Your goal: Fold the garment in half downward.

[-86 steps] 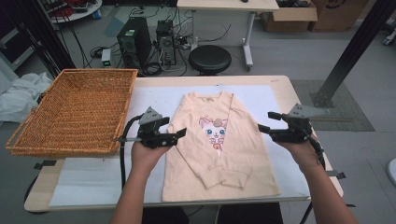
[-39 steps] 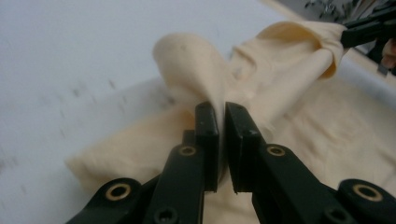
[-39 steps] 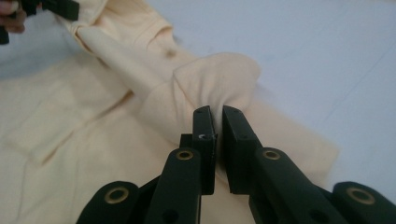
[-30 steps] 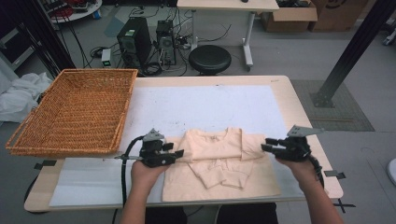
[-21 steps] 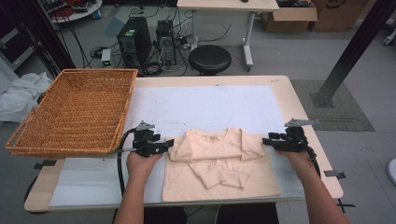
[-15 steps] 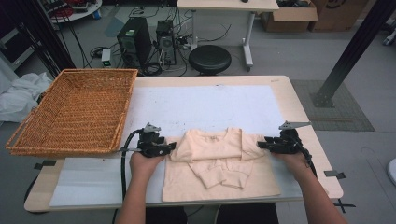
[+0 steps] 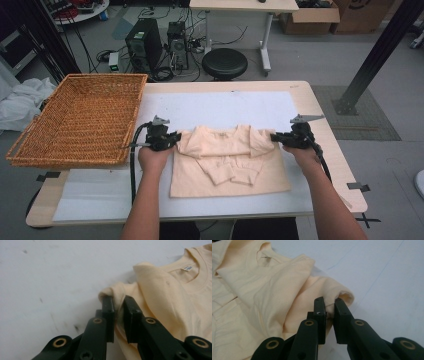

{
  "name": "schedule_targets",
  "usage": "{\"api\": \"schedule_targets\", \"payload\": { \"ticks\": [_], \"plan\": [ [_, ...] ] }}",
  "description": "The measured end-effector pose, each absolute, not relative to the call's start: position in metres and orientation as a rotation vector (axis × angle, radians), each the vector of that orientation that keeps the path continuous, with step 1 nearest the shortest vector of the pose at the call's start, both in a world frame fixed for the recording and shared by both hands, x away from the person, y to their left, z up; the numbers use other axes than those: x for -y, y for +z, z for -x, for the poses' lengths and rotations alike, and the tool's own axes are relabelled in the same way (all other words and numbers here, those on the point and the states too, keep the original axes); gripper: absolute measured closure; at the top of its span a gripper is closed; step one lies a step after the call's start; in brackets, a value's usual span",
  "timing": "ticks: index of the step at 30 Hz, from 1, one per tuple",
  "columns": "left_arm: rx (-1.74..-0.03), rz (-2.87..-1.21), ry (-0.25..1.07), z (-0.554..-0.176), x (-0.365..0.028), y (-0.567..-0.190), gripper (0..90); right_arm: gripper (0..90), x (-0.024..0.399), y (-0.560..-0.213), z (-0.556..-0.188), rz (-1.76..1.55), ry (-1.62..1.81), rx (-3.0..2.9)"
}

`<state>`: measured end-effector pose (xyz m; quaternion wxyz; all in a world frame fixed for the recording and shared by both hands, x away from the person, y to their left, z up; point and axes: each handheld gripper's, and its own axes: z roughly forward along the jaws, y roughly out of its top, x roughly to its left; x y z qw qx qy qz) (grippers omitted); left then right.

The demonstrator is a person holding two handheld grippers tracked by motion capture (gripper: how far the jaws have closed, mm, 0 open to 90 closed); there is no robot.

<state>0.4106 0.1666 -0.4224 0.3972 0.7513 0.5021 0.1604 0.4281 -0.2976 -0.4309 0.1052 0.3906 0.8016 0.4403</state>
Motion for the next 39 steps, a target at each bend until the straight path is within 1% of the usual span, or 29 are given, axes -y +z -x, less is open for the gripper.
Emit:
{"api": "schedule_targets", "payload": {
  "ticks": [2,4,5,6,7,8,9,10,12,14,16,18,20,21,23,25,26,27,32,33,36,39],
  "plan": [
    [-1.277,-1.912,0.417,-0.425,-0.167,-0.421,80.9,82.7,0.294,-0.430,-0.440,-1.163,1.291,-2.352],
    [-1.290,-1.926,0.400,-0.436,-0.168,-0.427,80.4,82.3,0.293,-0.434,-0.451,-1.190,1.271,-2.358],
    [-1.299,-1.938,0.387,-0.439,-0.168,-0.431,79.5,80.8,0.292,-0.438,-0.455,-1.205,1.256,-2.366],
    [-1.311,-1.941,0.385,-0.440,-0.169,-0.435,77.1,77.1,0.292,-0.440,-0.457,-1.222,1.238,-2.373],
    [-1.332,-1.928,0.394,-0.441,-0.171,-0.436,70.9,69.7,0.293,-0.441,-0.457,-1.236,1.228,-2.359],
    [-1.361,-1.890,0.409,-0.441,-0.173,-0.434,58.2,62.1,0.295,-0.439,-0.458,-1.256,1.238,-2.323],
    [-1.370,-1.858,0.425,-0.442,-0.174,-0.431,49.7,57.7,0.298,-0.431,-0.459,-1.288,1.262,-2.279],
    [-1.356,-1.821,0.477,-0.442,-0.173,-0.424,47.4,55.2,0.299,-0.424,-0.460,-1.298,1.276,-2.260],
    [-1.308,-1.788,0.505,-0.444,-0.169,-0.412,43.7,55.5,0.297,-0.404,-0.462,-1.255,1.317,-2.227],
    [-1.256,-1.775,0.431,-0.452,-0.156,-0.404,39.7,55.3,0.285,-0.388,-0.467,-1.192,1.332,-2.239],
    [-1.229,-1.790,0.378,-0.460,-0.144,-0.405,38.8,54.3,0.271,-0.384,-0.474,-1.164,1.339,-2.266],
    [-1.222,-1.819,0.335,-0.468,-0.131,-0.412,38.9,53.7,0.258,-0.389,-0.482,-1.171,1.359,-2.297],
    [-1.244,-1.881,0.309,-0.476,-0.122,-0.421,39.8,53.3,0.248,-0.397,-0.488,-1.194,1.367,-2.320],
    [-1.247,-1.908,0.301,-0.477,-0.119,-0.425,44.5,53.5,0.243,-0.402,-0.491,-1.208,1.367,-2.334],
    [-1.245,-1.945,0.306,-0.479,-0.115,-0.432,58.3,55.5,0.235,-0.416,-0.496,-1.261,1.335,-2.374],
    [-1.230,-1.961,0.331,-0.479,-0.115,-0.433,72.4,64.4,0.233,-0.428,-0.500,-1.310,1.322,-2.417],
    [-1.222,-1.953,0.358,-0.478,-0.117,-0.431,80.4,74.7,0.232,-0.432,-0.501,-1.303,1.312,-2.437],
    [-1.220,-1.943,0.363,-0.478,-0.118,-0.429,85.8,85.7,0.230,-0.433,-0.501,-1.280,1.308,-2.449],
    [-1.174,-1.939,0.345,-0.468,-0.125,-0.414,87.0,87.5,0.231,-0.422,-0.493,-1.184,1.351,-2.441],
    [-1.159,-1.945,0.359,-0.462,-0.125,-0.410,87.0,87.5,0.231,-0.417,-0.488,-1.165,1.361,-2.434],
    [-1.112,-1.914,0.363,-0.439,-0.126,-0.396,87.0,87.4,0.235,-0.404,-0.466,-1.108,1.397,-2.411],
    [-1.072,-1.899,0.365,-0.406,-0.127,-0.388,86.9,87.4,0.241,-0.396,-0.439,-1.082,1.432,-2.403]
  ]
}}
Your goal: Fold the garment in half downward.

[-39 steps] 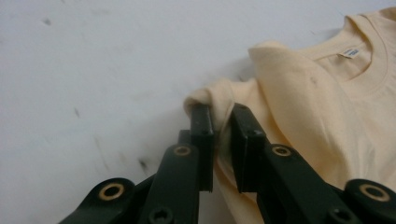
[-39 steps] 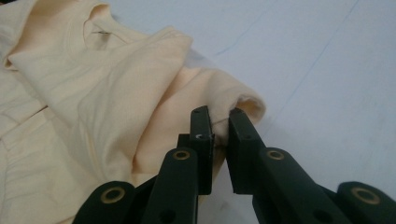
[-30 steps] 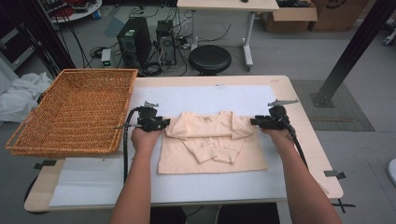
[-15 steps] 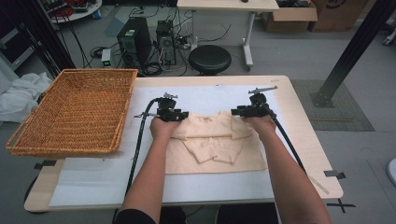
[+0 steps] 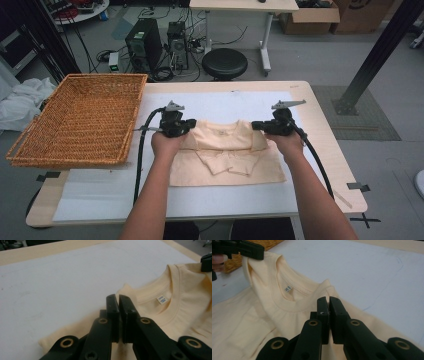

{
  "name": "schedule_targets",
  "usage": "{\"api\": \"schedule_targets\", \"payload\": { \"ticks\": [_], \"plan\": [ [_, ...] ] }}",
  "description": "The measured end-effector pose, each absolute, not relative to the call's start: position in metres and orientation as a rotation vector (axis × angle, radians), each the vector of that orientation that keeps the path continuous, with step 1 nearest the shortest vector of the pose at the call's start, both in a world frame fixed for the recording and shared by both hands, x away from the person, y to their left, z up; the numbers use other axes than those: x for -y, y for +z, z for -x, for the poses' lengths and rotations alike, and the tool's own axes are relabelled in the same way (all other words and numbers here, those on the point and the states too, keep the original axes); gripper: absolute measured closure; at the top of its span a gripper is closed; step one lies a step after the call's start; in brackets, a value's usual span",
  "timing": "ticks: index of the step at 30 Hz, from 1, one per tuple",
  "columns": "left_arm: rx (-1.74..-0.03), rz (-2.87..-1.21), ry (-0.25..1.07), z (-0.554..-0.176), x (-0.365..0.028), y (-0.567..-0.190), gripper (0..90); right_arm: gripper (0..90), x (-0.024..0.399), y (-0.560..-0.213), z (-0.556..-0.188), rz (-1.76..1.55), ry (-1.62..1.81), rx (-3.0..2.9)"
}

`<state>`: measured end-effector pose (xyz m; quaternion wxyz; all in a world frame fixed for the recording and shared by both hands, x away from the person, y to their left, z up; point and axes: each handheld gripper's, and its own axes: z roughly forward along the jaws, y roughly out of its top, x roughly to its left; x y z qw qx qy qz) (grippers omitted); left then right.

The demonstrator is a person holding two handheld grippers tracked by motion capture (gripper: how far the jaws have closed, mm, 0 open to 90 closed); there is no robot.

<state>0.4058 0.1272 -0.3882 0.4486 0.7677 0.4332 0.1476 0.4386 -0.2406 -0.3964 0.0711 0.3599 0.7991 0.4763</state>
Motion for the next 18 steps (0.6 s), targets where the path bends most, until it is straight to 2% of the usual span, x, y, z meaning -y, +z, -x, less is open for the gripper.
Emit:
{"api": "schedule_targets", "payload": {
  "ticks": [5,6,7,8,9,10,11,14,18],
  "plan": [
    [-1.060,-1.878,0.360,-0.342,-0.136,-0.402,86.2,87.4,0.257,-0.403,-0.368,-1.053,1.495,-2.361],
    [-1.064,-1.872,0.346,-0.330,-0.138,-0.407,83.7,87.1,0.260,-0.409,-0.352,-1.053,1.503,-2.355],
    [-1.063,-1.867,0.351,-0.319,-0.141,-0.411,77.6,86.3,0.264,-0.415,-0.337,-1.046,1.499,-2.357],
    [-1.068,-1.861,0.361,-0.309,-0.145,-0.415,66.6,81.1,0.267,-0.421,-0.322,-1.036,1.489,-2.358],
    [-1.080,-1.859,0.350,-0.301,-0.150,-0.418,56.3,70.0,0.269,-0.427,-0.310,-1.014,1.488,-2.351],
    [-1.082,-1.851,0.351,-0.294,-0.155,-0.419,50.0,61.2,0.272,-0.432,-0.299,-1.020,1.478,-2.338],
    [-1.082,-1.842,0.367,-0.287,-0.160,-0.419,48.1,59.5,0.276,-0.434,-0.291,-1.024,1.465,-2.329],
    [-1.121,-1.796,0.381,-0.281,-0.173,-0.416,42.7,58.4,0.290,-0.428,-0.281,-1.041,1.431,-2.288],
    [-1.155,-1.749,0.391,-0.290,-0.175,-0.411,40.0,56.3,0.295,-0.411,-0.295,-1.049,1.381,-2.258]
  ]
}}
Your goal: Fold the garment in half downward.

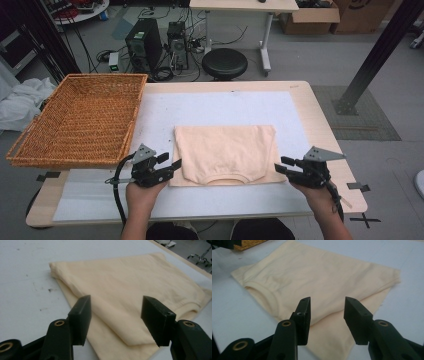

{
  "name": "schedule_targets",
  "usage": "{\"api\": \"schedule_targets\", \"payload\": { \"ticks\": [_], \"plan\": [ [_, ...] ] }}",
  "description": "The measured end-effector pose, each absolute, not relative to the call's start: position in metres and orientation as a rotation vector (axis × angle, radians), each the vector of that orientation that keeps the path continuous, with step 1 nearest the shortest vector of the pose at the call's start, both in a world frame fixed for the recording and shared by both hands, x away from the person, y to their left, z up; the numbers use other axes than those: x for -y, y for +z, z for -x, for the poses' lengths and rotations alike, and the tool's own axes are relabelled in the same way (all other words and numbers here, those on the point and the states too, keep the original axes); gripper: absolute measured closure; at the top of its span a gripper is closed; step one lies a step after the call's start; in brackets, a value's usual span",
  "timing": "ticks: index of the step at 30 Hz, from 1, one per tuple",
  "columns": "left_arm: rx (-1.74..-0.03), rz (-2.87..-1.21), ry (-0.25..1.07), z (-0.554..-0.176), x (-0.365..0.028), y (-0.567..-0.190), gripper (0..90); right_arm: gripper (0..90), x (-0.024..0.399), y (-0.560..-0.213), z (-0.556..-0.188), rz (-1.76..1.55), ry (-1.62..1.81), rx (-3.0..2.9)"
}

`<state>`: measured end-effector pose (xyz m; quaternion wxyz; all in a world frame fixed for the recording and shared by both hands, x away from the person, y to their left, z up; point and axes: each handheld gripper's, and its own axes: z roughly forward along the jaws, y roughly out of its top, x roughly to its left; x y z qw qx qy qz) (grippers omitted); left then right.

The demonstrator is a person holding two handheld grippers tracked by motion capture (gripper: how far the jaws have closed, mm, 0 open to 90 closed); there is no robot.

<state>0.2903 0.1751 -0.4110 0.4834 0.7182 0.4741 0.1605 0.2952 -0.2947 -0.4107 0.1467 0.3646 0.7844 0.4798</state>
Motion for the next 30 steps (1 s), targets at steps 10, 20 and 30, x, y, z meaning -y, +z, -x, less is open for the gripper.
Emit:
{"api": "schedule_targets", "payload": {
  "ticks": [10,20,30],
  "plan": [
    [-1.179,-1.697,0.438,-0.338,-0.172,-0.405,30.2,45.2,0.282,-0.391,-0.385,-0.967,1.412,-2.215],
    [-1.092,-1.673,0.435,-0.340,-0.177,-0.377,24.8,22.3,0.282,-0.373,-0.412,-0.874,1.547,-2.127],
    [-1.024,-1.684,0.450,-0.325,-0.175,-0.362,19.0,14.6,0.281,-0.357,-0.401,-0.828,1.611,-2.130]
  ]
}}
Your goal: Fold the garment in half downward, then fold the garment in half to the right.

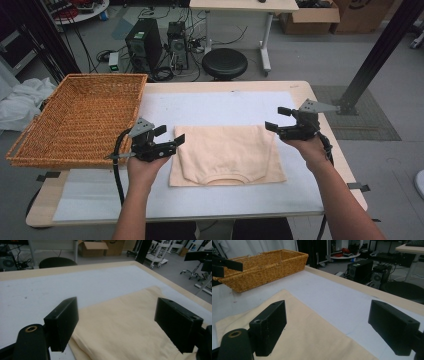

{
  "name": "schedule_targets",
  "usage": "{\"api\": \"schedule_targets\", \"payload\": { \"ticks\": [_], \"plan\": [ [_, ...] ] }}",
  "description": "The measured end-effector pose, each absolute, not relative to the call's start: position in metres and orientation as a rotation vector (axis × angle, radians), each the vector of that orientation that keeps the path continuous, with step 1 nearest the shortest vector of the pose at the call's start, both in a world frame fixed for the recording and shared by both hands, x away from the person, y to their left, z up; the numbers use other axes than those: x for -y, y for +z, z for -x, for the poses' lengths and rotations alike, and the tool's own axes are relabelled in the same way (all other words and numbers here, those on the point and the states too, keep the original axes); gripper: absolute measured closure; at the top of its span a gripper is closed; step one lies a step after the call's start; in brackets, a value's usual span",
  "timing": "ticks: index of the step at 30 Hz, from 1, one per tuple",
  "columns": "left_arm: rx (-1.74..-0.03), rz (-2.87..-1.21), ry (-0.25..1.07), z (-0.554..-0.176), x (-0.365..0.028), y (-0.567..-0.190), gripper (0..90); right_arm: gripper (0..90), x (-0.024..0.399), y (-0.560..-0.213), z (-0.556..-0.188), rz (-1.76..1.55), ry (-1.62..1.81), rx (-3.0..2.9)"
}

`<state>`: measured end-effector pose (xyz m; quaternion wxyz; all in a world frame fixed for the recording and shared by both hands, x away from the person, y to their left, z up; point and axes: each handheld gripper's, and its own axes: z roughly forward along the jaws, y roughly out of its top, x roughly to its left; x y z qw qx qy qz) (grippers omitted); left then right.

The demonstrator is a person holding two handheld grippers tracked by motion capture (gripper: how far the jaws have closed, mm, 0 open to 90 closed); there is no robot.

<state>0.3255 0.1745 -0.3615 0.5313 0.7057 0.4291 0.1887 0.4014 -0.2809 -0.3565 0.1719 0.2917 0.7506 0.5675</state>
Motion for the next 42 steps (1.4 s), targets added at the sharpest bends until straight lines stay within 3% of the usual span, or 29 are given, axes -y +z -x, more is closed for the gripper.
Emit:
{"api": "schedule_targets", "payload": {
  "ticks": [17,27,36,42],
  "plan": [
    [-0.956,-1.715,0.441,-0.308,-0.187,-0.348,16.1,14.7,0.247,-0.340,-0.409,-0.770,1.599,-2.138],
    [-1.074,-1.780,0.379,-0.277,-0.194,-0.387,16.2,15.0,0.146,-0.331,-0.440,-0.664,1.561,-2.285],
    [-1.190,-1.813,0.359,-0.264,-0.183,-0.426,16.4,16.1,0.044,-0.376,-0.474,-0.623,1.385,-2.537],
    [-1.244,-1.799,0.323,-0.261,-0.184,-0.442,18.1,23.1,-0.001,-0.408,-0.489,-0.605,1.285,-2.657]
  ]
}}
